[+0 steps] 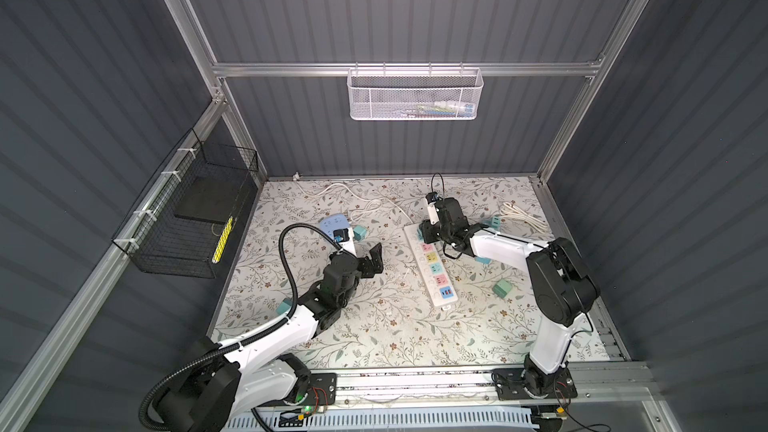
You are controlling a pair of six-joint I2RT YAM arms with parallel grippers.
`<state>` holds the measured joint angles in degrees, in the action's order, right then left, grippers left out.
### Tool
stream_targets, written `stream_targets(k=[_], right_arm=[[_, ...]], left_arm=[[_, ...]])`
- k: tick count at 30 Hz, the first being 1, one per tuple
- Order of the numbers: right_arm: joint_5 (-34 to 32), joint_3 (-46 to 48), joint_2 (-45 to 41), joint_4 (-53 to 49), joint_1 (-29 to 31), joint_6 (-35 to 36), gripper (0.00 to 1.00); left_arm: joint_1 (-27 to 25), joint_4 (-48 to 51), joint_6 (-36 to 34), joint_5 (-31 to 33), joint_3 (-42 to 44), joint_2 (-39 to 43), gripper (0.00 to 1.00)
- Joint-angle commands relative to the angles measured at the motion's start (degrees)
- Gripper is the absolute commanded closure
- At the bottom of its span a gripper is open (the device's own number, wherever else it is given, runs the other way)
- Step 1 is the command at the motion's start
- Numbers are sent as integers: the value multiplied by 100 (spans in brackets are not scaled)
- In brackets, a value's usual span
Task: Insert the plug
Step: 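Carry the adapter over the white strip with the right gripper while the left withdraws, then lower the adapter with the right gripper into the teal socket at the strip's cord end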
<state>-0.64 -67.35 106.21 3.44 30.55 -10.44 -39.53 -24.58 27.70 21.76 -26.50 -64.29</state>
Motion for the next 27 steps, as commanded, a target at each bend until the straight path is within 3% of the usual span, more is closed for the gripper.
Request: stream_targets(k=[1, 10, 27], right_arm=[[-64, -26, 86, 7, 39, 27, 80], [-88, 82, -25, -62, 140, -44, 80], [-856, 117, 313, -418, 421, -2, 80]], left_arm=[[60, -125, 51, -53, -37, -31, 4], [77, -124, 16, -67, -39, -37, 4], [170, -213, 16, -107, 57, -16, 4]])
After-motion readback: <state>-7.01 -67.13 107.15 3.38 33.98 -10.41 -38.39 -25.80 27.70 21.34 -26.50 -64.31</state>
